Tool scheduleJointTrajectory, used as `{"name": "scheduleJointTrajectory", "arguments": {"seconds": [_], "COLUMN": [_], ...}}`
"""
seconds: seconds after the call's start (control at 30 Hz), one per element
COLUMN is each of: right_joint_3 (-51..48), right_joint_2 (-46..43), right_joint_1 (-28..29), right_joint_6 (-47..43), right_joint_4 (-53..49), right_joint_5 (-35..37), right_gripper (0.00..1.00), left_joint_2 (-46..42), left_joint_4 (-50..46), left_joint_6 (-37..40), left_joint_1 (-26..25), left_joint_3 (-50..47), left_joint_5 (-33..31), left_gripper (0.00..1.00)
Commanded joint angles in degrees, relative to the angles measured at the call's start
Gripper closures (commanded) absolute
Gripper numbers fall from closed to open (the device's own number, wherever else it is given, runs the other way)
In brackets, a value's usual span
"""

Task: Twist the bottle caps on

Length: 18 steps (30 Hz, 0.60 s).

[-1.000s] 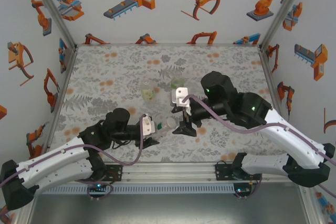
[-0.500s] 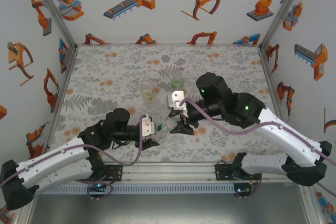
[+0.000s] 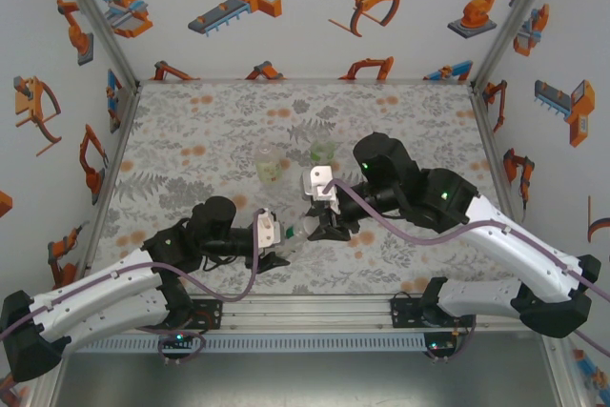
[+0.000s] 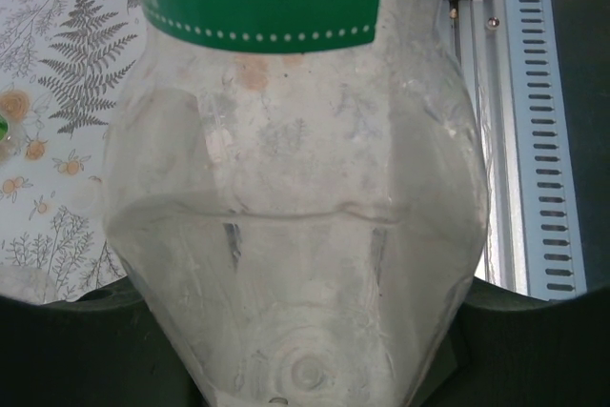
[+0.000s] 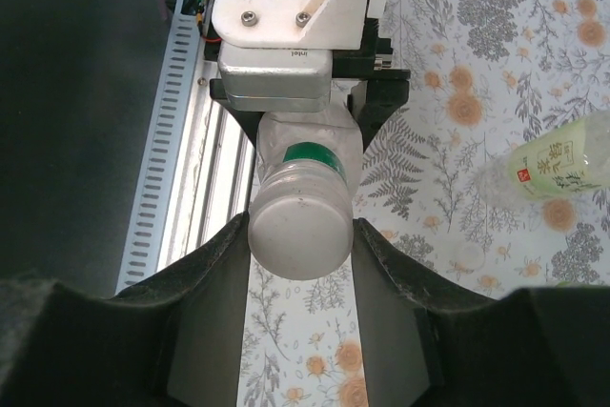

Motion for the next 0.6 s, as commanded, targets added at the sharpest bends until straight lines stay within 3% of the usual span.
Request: {"name": "scheduleJointTrajectory", "arguments": {"seconds": [0.0, 0.27, 0.57], "right_joint_3": [1.21, 6.36, 9.18], "right_joint_2": [-0.04, 4.52, 7.46], "right_joint_1": [0.38, 0.41, 1.09], "right_joint_6": [-0.78, -3.93, -4.66], "right_joint_4": [-1.06, -11.37, -16.22], "right_joint_5": [-1.18, 1.46, 5.72], "right_gripper": [0.80, 0.99, 1.00], "left_joint_2": [-0.31, 1.47, 5.01], "left_joint_4": [-0.55, -2.54, -3.76], "left_joint_6": [-0.72, -0.94, -2.43], "left_joint_1": [-0.17, -0.17, -0.19], "left_joint_3": [1.69, 3.32, 5.40], "left_joint_5": [1.44, 1.62, 1.63], "left_gripper": [1.00, 1.00, 1.00]}}
